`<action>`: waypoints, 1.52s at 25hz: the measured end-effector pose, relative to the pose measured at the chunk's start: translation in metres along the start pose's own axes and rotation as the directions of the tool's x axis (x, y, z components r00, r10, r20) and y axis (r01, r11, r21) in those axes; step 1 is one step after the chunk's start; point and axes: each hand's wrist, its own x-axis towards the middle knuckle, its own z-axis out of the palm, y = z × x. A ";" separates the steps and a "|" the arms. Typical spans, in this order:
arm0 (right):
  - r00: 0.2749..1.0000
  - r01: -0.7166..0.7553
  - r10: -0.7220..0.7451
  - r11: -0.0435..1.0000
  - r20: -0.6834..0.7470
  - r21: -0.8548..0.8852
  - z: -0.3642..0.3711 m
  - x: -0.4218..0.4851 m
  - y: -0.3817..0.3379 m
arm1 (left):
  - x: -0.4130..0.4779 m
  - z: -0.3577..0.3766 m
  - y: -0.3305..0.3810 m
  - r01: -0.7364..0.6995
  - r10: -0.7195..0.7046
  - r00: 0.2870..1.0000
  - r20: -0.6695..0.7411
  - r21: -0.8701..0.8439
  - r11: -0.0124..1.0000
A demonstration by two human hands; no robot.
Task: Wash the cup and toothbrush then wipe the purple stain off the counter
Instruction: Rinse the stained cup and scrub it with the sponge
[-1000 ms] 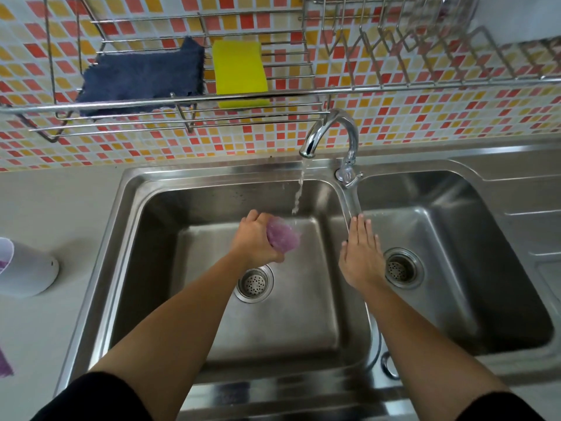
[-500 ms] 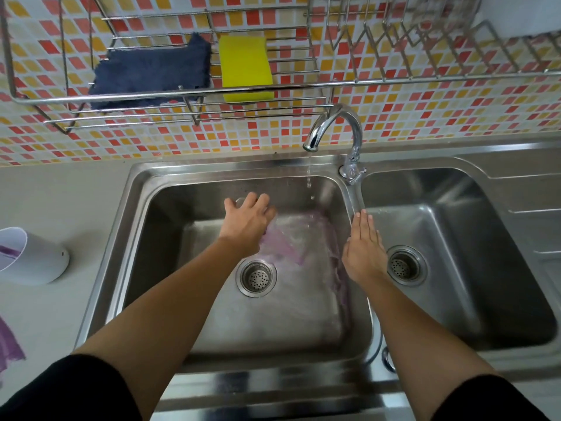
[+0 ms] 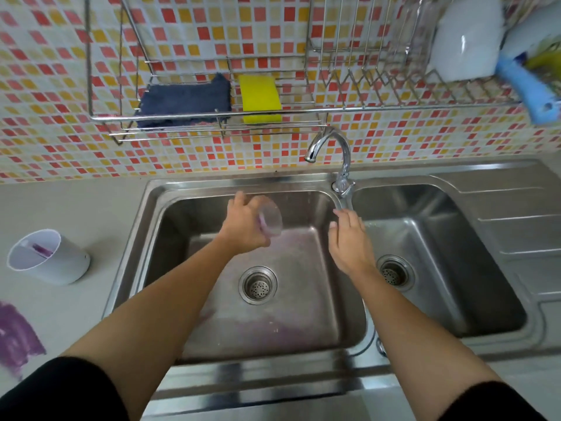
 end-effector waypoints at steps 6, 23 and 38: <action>0.824 0.325 -0.171 0.923 -0.540 0.204 -0.076 0.046 -0.108 | -0.009 -0.032 -0.022 0.166 -0.048 0.982 0.184 -0.704 0.691; 0.991 0.132 -0.132 0.991 -0.013 -0.011 -0.109 0.168 -0.235 | -0.037 -0.099 -0.066 -0.035 0.084 0.995 0.048 -0.633 0.774; 0.573 0.819 -0.722 0.515 0.387 -0.252 -0.080 0.010 -0.146 | -0.038 -0.082 -0.059 -0.368 0.385 0.923 -0.013 -0.317 0.874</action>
